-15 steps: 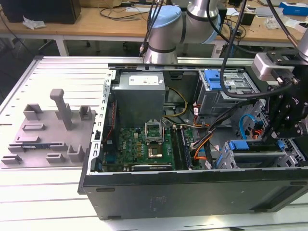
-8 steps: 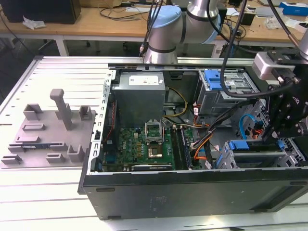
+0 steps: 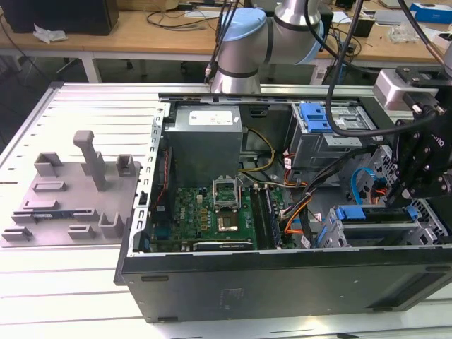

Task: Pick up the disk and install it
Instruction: 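Insert the first disk wire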

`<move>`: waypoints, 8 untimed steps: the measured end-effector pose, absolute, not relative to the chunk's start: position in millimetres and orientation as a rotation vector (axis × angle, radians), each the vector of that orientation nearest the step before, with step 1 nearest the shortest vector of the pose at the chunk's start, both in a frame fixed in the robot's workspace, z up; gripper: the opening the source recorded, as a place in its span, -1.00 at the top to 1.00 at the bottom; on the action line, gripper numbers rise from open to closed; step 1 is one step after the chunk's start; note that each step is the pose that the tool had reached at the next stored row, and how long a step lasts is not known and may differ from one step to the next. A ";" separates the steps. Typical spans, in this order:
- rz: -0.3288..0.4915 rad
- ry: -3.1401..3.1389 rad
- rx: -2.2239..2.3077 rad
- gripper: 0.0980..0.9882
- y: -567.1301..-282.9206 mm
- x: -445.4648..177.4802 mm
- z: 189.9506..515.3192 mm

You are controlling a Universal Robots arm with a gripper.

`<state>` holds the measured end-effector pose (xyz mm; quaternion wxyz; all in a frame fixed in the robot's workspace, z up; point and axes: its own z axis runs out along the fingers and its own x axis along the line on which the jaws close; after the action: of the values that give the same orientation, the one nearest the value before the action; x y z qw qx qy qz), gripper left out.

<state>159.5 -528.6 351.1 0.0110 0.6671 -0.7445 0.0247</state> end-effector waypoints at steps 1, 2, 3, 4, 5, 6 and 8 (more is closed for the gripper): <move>0.077 -2.323 2.081 0.85 -528.6 159.5 351.0; 0.077 -2.322 2.081 0.85 -528.6 159.4 350.9; 0.077 -2.322 2.081 0.85 -528.6 159.2 350.7; 0.077 -2.322 2.081 0.85 -528.6 159.1 350.5; 0.077 -2.323 2.081 0.85 -528.6 158.9 350.2; 0.077 -2.323 2.081 0.85 -528.6 158.9 349.9; 0.077 -2.323 2.081 0.85 -527.8 159.0 349.7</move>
<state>159.0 -527.8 349.7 0.0110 0.6671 -0.7445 0.0248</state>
